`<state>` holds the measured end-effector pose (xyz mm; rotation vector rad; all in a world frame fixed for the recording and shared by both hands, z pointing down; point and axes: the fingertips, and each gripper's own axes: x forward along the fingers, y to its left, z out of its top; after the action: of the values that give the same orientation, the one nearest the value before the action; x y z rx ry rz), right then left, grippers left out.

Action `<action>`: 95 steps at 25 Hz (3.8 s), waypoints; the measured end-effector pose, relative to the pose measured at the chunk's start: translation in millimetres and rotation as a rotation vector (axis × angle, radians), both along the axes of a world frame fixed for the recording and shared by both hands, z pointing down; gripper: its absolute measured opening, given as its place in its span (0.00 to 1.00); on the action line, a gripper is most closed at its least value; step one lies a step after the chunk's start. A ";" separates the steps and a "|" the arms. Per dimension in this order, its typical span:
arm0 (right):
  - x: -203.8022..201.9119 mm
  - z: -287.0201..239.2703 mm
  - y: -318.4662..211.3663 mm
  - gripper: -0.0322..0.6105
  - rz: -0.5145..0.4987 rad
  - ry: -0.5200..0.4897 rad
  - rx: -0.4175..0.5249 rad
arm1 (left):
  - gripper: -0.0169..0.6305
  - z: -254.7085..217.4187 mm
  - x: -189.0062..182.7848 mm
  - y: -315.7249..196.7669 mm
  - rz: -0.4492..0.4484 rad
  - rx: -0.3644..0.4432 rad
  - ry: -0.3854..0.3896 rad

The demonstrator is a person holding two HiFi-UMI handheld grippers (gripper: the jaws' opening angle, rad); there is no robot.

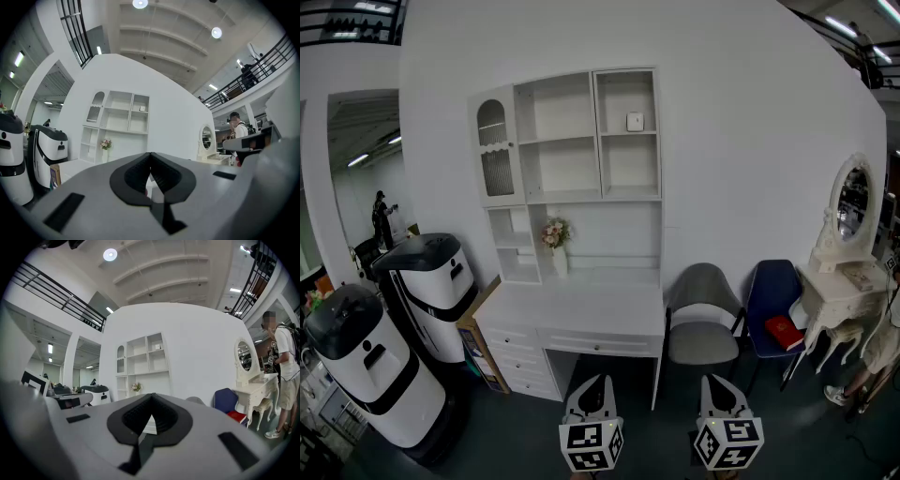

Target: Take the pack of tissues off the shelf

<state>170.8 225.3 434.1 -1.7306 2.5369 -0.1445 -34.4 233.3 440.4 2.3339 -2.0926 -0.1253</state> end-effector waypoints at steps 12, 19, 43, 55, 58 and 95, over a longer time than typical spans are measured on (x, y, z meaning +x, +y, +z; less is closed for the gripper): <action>-6.3 2.6 -0.9 0.05 -0.003 -0.014 -0.006 | 0.05 0.9 -3.2 -3.2 0.000 -0.008 -0.008; -3.0 4.8 -4.0 0.06 0.010 -0.061 0.000 | 0.05 2.7 -2.3 -5.6 0.005 -0.008 -0.005; -2.6 13.3 10.4 0.58 0.039 -0.038 -0.021 | 0.05 10.9 -6.8 5.8 0.010 -0.028 0.012; -17.9 23.1 17.3 0.70 0.076 -0.044 -0.039 | 0.05 17.4 -31.3 14.6 0.013 -0.041 0.000; -27.0 24.8 19.2 0.70 0.083 -0.045 -0.041 | 0.05 17.4 -40.9 15.1 0.020 -0.039 -0.003; -28.8 18.1 -257.8 0.68 0.046 -0.020 -0.039 | 0.05 14.8 -50.2 -253.3 -0.021 -0.027 0.019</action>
<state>142.0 -32.5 452.2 -1.7904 2.4945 -0.2091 -84.7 -20.0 455.1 2.2863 -2.0974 -0.1185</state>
